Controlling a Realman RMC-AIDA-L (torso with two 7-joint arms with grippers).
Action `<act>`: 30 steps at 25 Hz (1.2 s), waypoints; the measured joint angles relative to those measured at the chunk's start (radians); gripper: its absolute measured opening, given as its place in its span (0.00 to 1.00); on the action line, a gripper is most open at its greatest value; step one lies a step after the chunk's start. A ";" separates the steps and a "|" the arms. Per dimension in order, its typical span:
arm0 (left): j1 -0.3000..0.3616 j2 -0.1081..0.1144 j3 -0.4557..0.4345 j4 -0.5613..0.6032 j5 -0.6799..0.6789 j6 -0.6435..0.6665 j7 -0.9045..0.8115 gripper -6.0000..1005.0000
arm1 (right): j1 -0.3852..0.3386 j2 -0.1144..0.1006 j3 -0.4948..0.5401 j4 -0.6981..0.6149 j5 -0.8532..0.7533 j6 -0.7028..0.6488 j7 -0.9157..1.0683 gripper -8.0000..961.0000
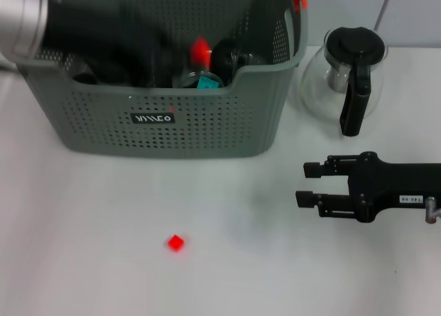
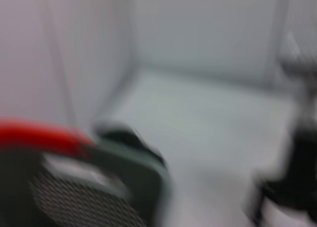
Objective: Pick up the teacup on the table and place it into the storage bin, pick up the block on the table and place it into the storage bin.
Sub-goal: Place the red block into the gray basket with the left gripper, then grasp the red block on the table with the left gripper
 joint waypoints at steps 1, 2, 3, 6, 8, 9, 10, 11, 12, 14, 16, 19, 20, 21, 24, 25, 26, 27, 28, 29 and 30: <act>-0.007 0.002 -0.005 0.002 -0.008 -0.048 -0.018 0.20 | 0.000 0.001 0.000 0.000 0.000 -0.001 0.000 0.67; -0.014 0.003 0.012 0.009 0.007 -0.132 -0.048 0.20 | 0.001 0.001 0.000 0.000 0.000 -0.001 0.000 0.67; -0.016 0.003 0.026 0.013 0.026 -0.175 -0.061 0.20 | 0.002 0.002 0.000 0.000 0.001 -0.001 0.000 0.67; -0.029 -0.002 0.115 0.072 0.165 -0.412 -0.140 0.20 | 0.005 0.003 0.000 0.000 0.000 0.002 0.000 0.67; -0.049 -0.004 0.153 0.134 0.237 -0.502 -0.172 0.20 | 0.005 0.003 0.000 0.000 0.000 0.003 0.000 0.67; -0.075 -0.004 0.172 0.192 0.287 -0.550 -0.191 0.19 | 0.006 0.004 0.000 0.000 0.000 0.003 0.000 0.67; -0.102 -0.004 0.181 0.253 0.334 -0.586 -0.206 0.19 | 0.007 0.004 0.000 0.000 0.000 0.003 0.000 0.67; -0.121 -0.003 0.184 0.296 0.367 -0.607 -0.217 0.19 | 0.008 0.004 0.000 0.000 0.000 0.003 0.000 0.67; -0.146 -0.003 0.186 0.348 0.407 -0.630 -0.230 0.19 | 0.008 0.004 0.000 0.000 0.000 0.003 0.000 0.67; -0.181 0.001 0.186 0.431 0.458 -0.656 -0.243 0.19 | 0.008 0.005 0.000 0.000 0.000 0.003 0.000 0.67; -0.210 0.003 0.188 0.498 0.487 -0.664 -0.244 0.19 | 0.008 0.005 0.000 0.000 0.000 0.001 0.000 0.67; -0.244 0.004 0.191 0.559 0.538 -0.665 -0.268 0.24 | 0.008 0.005 0.000 0.000 0.001 -0.004 0.000 0.67; -0.249 0.004 0.191 0.561 0.546 -0.662 -0.278 0.26 | 0.009 0.005 0.000 0.000 0.001 -0.005 0.000 0.67; -0.249 0.003 0.190 0.555 0.550 -0.657 -0.285 0.27 | 0.008 0.005 0.000 0.000 0.001 -0.005 0.000 0.67; -0.229 -0.014 0.184 0.466 0.547 -0.620 -0.291 0.32 | 0.009 0.006 0.000 0.000 0.001 -0.005 0.000 0.67; -0.215 -0.022 0.183 0.419 0.544 -0.599 -0.288 0.34 | 0.009 0.005 0.001 0.000 0.002 -0.006 0.000 0.67; -0.192 -0.031 0.180 0.350 0.533 -0.565 -0.281 0.35 | 0.009 0.006 0.001 0.000 0.002 -0.006 0.000 0.67; -0.168 -0.037 0.181 0.287 0.511 -0.533 -0.271 0.37 | 0.009 0.005 0.001 0.000 0.002 -0.006 0.000 0.67; -0.131 -0.041 0.183 0.208 0.470 -0.489 -0.253 0.40 | 0.009 0.006 0.002 0.000 0.002 -0.007 0.000 0.67; -0.094 -0.041 0.183 0.143 0.406 -0.438 -0.221 0.44 | 0.009 0.005 0.002 -0.001 0.003 -0.007 0.000 0.67; -0.058 -0.040 0.177 0.089 0.335 -0.391 -0.183 0.47 | 0.009 0.005 0.002 -0.001 0.004 -0.007 0.000 0.67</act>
